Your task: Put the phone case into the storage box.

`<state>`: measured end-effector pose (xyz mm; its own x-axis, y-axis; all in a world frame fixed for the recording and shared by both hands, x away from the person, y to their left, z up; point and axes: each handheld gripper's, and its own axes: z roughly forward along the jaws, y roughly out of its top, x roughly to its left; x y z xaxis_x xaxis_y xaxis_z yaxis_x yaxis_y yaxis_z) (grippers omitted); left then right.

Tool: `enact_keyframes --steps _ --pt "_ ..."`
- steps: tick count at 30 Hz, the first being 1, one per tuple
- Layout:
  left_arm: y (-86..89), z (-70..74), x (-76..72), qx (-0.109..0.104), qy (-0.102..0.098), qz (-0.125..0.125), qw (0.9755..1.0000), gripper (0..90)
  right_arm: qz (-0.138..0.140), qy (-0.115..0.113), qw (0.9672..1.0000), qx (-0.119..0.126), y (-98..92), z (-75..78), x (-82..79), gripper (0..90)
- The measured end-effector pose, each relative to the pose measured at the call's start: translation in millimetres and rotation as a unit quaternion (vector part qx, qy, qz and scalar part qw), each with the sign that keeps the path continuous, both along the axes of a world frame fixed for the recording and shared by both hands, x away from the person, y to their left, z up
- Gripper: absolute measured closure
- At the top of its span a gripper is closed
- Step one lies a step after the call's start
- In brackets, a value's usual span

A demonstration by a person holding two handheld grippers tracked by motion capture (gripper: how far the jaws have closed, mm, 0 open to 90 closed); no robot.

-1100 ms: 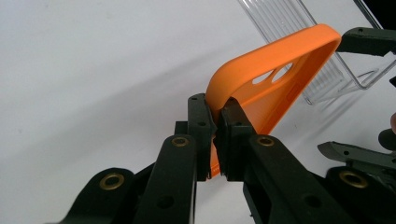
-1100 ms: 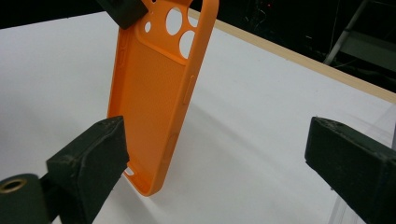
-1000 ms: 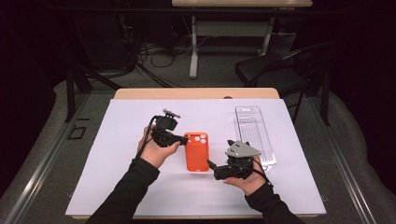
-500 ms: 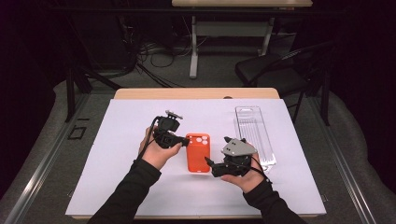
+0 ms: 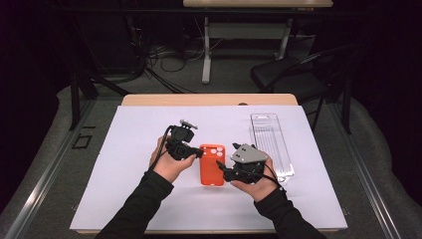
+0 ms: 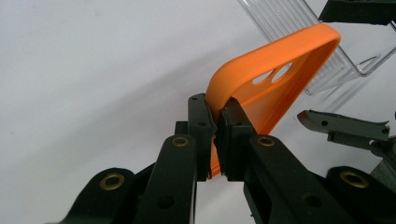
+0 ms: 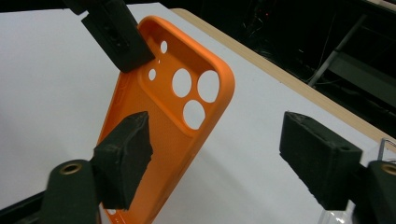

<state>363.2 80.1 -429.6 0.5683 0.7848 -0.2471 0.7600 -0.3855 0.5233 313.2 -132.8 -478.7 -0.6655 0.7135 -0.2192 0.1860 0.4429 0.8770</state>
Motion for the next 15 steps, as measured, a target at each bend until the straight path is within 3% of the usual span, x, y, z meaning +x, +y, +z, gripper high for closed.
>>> enact_keyframes --steps 6,15 --pt "-1.3 -0.9 -1.3 0.002 0.001 0.000 1.0000 85.1 0.004 0.006 1.0000 -0.004 0.1 3.9 4.0 38.8" --pt "-2.2 -1.4 -1.6 0.003 0.001 -0.002 1.0000 85.1 0.014 0.007 0.9998 -0.010 2.0 7.0 4.4 45.1"
